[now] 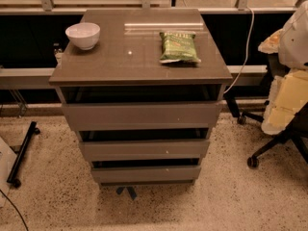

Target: Open top drawer

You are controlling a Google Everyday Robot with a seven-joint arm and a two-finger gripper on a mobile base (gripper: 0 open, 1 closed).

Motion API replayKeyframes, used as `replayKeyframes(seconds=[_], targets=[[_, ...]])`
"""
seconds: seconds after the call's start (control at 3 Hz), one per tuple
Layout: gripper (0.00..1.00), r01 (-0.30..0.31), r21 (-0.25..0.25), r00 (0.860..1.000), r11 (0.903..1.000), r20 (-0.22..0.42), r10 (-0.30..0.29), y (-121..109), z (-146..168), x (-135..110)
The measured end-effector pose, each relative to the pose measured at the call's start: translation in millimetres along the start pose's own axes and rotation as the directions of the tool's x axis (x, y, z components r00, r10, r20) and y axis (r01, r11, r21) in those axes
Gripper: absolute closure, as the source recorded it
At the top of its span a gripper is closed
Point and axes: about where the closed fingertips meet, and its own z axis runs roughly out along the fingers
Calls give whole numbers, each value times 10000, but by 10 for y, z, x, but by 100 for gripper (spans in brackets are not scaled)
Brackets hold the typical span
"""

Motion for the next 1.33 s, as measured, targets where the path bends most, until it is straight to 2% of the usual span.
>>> replayKeyframes(seconds=[0.33, 0.67, 1.0, 1.33], targets=[[0, 0, 0, 10000, 10000, 0, 0, 0, 0, 0], [0, -228, 179, 9994, 9996, 256, 224, 63, 122, -83], [0, -565, 403, 9939, 9976, 974, 524, 148, 372, -170], [0, -840, 695, 9860, 9940, 1500, 729, 100, 593, -210]])
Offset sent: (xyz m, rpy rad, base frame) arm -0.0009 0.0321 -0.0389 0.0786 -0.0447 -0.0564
